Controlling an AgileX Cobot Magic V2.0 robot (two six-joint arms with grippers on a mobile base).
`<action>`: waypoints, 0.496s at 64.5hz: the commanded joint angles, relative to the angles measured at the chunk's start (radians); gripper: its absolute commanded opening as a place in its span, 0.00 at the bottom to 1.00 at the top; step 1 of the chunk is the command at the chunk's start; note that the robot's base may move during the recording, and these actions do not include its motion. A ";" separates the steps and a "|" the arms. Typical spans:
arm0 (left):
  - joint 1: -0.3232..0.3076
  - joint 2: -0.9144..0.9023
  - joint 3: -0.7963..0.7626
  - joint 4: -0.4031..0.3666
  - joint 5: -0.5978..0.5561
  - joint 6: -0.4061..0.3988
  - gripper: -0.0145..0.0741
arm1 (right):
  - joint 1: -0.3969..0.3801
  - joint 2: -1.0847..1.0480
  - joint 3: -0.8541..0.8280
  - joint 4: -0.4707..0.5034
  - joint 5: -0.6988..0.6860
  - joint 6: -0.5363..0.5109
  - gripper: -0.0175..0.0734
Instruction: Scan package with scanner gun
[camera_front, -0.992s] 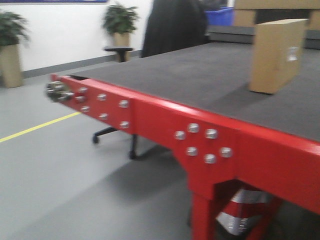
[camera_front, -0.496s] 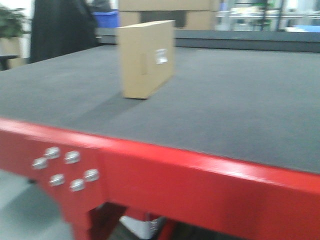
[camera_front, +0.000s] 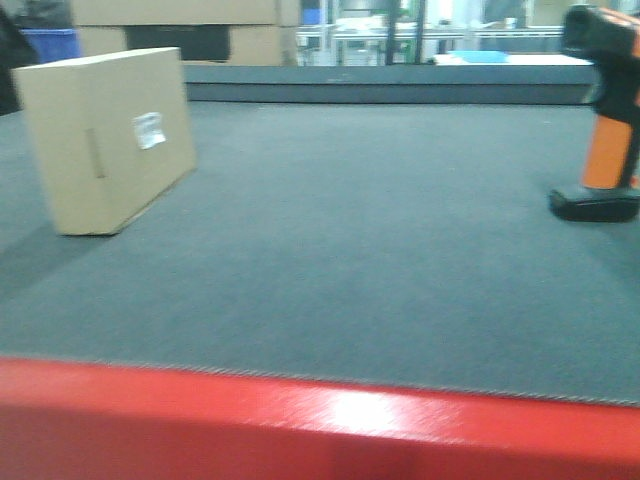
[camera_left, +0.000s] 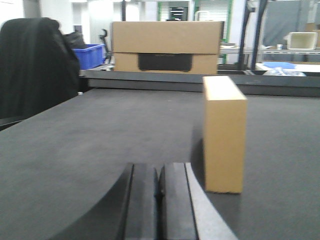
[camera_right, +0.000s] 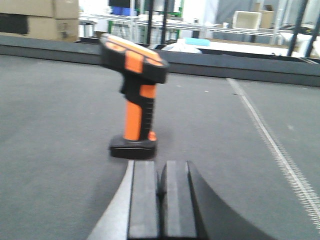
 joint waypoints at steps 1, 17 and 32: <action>-0.003 -0.003 -0.003 -0.006 -0.020 -0.007 0.04 | -0.001 -0.003 0.000 -0.005 -0.018 0.000 0.02; -0.003 -0.003 -0.003 -0.006 -0.020 -0.007 0.04 | -0.001 -0.003 0.000 -0.005 -0.018 0.000 0.02; -0.003 -0.003 -0.003 -0.006 -0.020 -0.007 0.04 | 0.012 -0.003 0.000 -0.005 -0.018 0.000 0.02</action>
